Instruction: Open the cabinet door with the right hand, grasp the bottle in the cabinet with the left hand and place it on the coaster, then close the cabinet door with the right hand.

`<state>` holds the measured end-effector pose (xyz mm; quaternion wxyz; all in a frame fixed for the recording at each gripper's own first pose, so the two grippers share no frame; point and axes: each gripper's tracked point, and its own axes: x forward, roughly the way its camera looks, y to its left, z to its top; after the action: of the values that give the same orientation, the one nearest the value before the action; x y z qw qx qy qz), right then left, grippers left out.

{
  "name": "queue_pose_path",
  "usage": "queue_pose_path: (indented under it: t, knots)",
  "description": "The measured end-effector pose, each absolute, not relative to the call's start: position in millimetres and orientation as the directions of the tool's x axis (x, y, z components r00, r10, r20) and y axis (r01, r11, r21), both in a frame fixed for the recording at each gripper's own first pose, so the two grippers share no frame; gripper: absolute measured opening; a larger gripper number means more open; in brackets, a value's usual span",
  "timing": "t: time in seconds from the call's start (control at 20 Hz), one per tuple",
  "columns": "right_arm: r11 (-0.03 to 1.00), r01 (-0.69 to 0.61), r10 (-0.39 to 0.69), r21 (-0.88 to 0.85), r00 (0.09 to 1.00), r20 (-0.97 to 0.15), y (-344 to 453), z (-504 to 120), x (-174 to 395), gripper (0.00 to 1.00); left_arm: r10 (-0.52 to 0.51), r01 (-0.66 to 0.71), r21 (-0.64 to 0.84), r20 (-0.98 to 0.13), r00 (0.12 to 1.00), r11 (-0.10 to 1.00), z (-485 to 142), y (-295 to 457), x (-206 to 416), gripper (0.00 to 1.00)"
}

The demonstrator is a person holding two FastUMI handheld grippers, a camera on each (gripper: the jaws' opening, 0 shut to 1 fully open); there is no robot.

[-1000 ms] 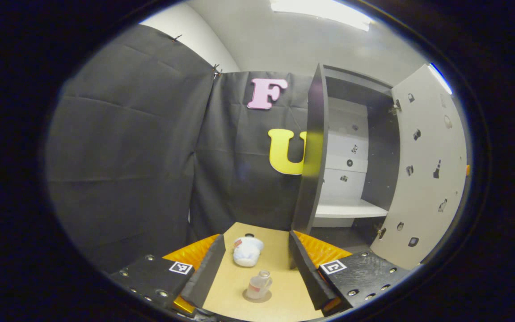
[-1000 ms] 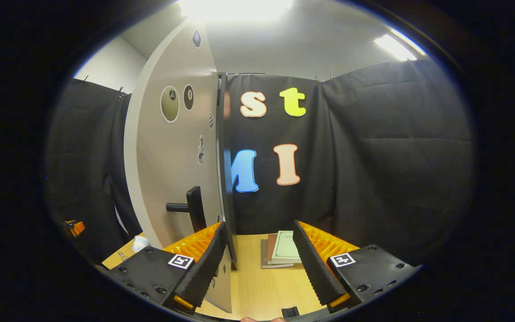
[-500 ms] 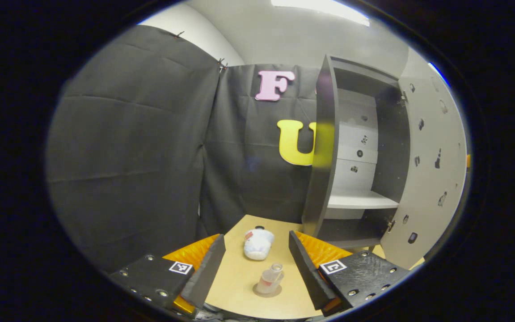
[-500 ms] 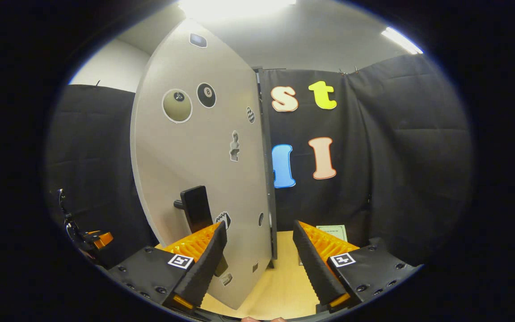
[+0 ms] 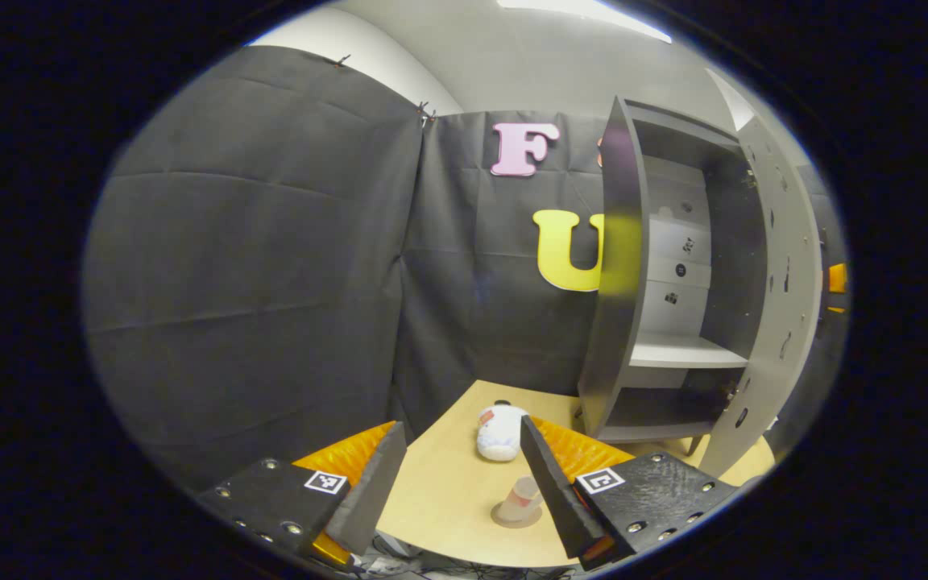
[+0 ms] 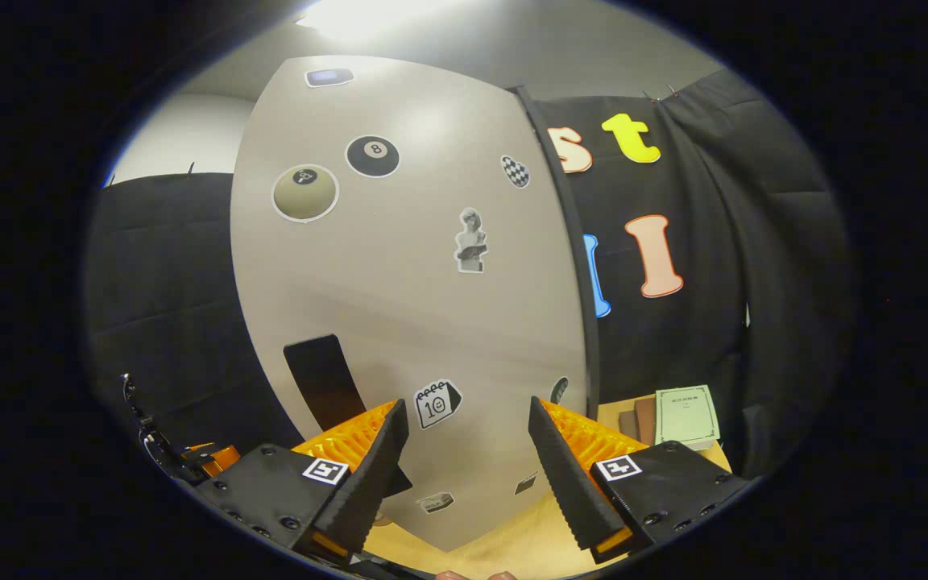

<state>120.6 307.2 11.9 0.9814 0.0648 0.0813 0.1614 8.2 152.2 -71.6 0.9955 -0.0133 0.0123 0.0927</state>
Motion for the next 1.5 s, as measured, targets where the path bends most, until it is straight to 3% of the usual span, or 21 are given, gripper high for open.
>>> queue_pose_path:
  t: [0.3,0.5,0.95,1.5]
  knots:
    - [0.876,-0.456,0.479,0.155,0.860,-0.174,384,2,142,0.96,0.245,-0.245,-0.016,-0.029,0.969,0.969,-71,162,-18,0.86]
    - [0.877,-0.468,0.480,0.108,0.862,-0.161,384,2,136,0.96,0.216,-0.216,-0.025,-0.006,0.976,0.976,-55,142,-27,0.88]
    - [0.971,-0.238,0.238,0.010,0.968,-0.084,290,5,147,0.97,0.066,-0.071,0.037,0.114,0.991,0.997,6,60,-12,0.88]
    - [0.998,-0.021,0.018,-0.053,0.999,-0.052,207,6,129,0.98,-0.044,0.030,0.077,0.180,0.983,0.997,40,4,-7,0.86]
